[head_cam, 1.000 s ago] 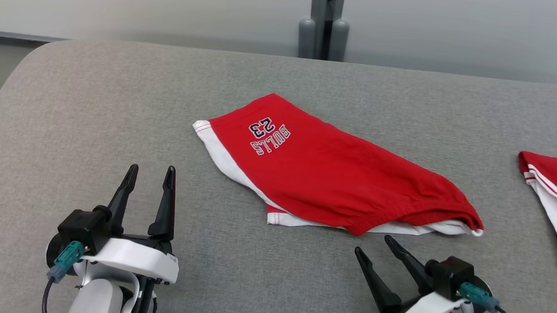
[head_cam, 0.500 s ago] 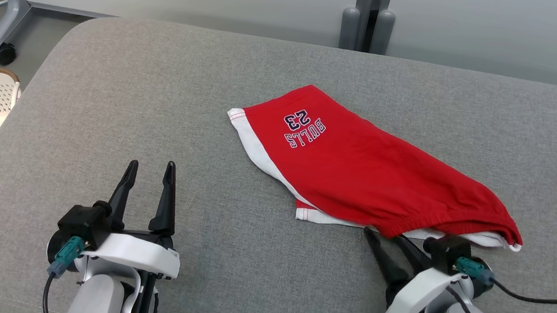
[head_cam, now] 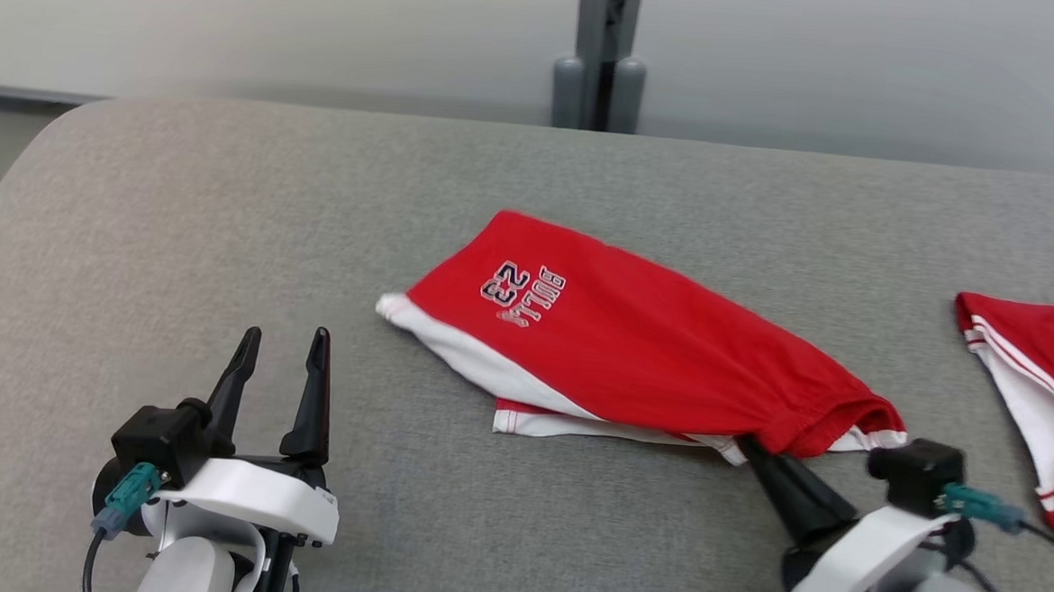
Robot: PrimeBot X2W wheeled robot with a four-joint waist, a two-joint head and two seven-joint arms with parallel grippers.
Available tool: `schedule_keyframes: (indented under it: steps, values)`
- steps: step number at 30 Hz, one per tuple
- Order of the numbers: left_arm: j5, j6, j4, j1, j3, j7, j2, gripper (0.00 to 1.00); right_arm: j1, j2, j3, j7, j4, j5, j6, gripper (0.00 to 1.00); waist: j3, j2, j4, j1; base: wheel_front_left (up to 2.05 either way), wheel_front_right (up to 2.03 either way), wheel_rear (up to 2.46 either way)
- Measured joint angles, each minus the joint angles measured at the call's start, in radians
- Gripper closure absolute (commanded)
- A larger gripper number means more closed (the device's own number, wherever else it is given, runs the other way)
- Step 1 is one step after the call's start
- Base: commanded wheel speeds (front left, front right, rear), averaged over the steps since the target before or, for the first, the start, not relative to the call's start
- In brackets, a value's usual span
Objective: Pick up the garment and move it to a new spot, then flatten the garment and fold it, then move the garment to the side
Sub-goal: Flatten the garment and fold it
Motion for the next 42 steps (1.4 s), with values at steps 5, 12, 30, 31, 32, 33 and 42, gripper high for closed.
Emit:
schedule_keyframes:
  steps: [5,12,30,31,32,33,42]
  values:
    - [-0.010,0.000,0.007,0.002,-0.008,0.000,0.000,0.00,-0.006,-0.149,0.029,0.100,-0.085,0.146,0.000,1.00,-0.028,0.0000,-0.055,0.0000,0.00,0.00,0.00]
    - [-0.020,0.000,0.019,0.020,-0.024,0.000,0.000,0.00,0.006,-0.269,0.045,0.232,-0.135,0.263,0.000,1.00,-0.055,0.0000,-0.099,0.0000,0.00,0.00,0.00]
    - [-0.018,-0.001,0.046,0.019,-0.034,0.000,0.000,0.00,-0.001,-0.204,0.038,0.252,0.050,0.217,0.000,0.00,-0.058,0.0000,-0.096,0.0000,0.00,0.00,0.00]
    - [-0.018,-0.001,0.046,0.019,-0.033,0.000,0.000,0.00,-0.005,-0.200,0.027,0.243,0.065,0.205,0.000,0.00,-0.058,0.0000,-0.097,-0.0001,0.00,0.00,0.00]
    - [-0.018,-0.001,0.045,0.018,-0.032,0.000,0.000,0.00,-0.007,-0.195,0.011,0.231,0.080,0.193,0.000,0.00,-0.058,0.0000,-0.099,0.0000,0.00,0.00,0.00]
    - [-0.018,-0.001,0.044,0.017,-0.032,0.000,0.000,0.00,-0.012,-0.192,-0.003,0.221,0.093,0.179,0.000,0.00,-0.056,0.0000,-0.100,0.0000,0.00,0.00,0.00]
    - [-0.018,0.000,0.031,0.008,-0.032,0.000,0.000,0.00,-0.025,-0.152,-0.156,0.094,0.163,0.019,0.000,0.00,-0.043,0.0000,-0.122,-0.0001,0.00,0.00,0.00]
